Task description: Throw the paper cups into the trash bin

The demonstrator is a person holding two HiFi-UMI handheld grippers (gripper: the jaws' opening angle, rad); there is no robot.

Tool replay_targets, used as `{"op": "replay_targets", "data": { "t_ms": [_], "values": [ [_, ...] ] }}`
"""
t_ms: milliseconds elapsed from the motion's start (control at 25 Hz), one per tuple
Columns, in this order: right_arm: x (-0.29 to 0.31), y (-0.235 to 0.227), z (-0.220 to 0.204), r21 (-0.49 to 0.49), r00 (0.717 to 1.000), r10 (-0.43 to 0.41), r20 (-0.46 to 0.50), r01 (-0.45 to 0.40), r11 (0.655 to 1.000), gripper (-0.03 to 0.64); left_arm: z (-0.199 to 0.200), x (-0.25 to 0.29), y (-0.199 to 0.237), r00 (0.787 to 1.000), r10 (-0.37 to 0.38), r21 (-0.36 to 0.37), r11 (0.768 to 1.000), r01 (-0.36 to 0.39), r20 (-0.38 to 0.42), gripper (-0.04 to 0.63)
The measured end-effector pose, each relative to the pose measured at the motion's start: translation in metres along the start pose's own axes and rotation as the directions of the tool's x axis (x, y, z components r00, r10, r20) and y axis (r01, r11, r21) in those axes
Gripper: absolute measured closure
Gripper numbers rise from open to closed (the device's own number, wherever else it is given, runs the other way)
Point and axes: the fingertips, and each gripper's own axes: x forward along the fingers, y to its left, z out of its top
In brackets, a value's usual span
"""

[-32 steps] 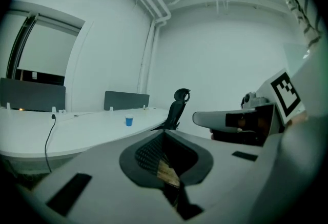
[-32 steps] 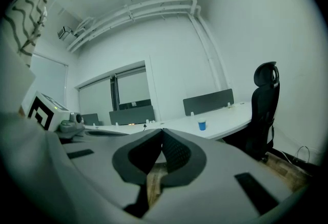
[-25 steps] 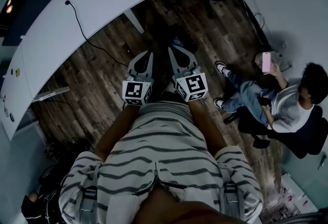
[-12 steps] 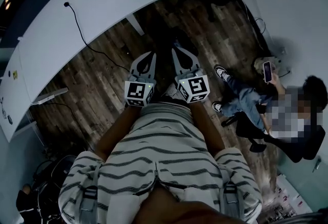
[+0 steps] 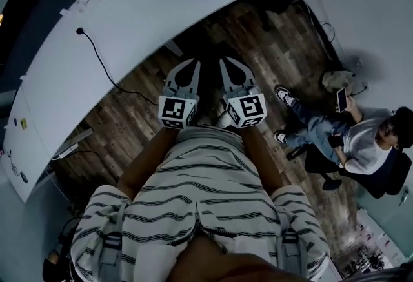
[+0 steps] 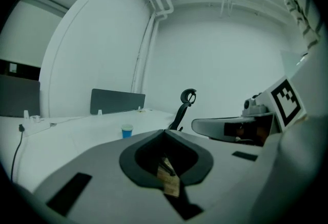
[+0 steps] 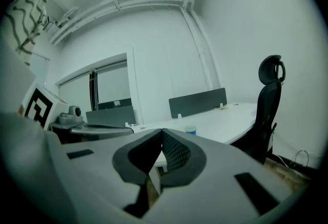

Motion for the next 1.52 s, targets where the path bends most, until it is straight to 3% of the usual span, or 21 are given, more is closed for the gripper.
{"op": "replay_targets", "data": {
  "t_ms": [400, 1520],
  "values": [
    [0.045, -0.023, 0.008, 0.010, 0.997, -0.075, 0.013, 0.075, 0.997, 0.607, 0.012, 0.057, 0.039, 0.999, -0.047, 0.019, 0.999, 0.047, -0.018, 0.571],
    [0.068, -0.046, -0.032, 0.068, 0.984, -0.149, -0.093, 0.156, 0.985, 0.607, -0.017, 0.184, 0.127, 0.995, 0.068, 0.005, 0.998, -0.068, -0.078, 0.571]
  ]
}}
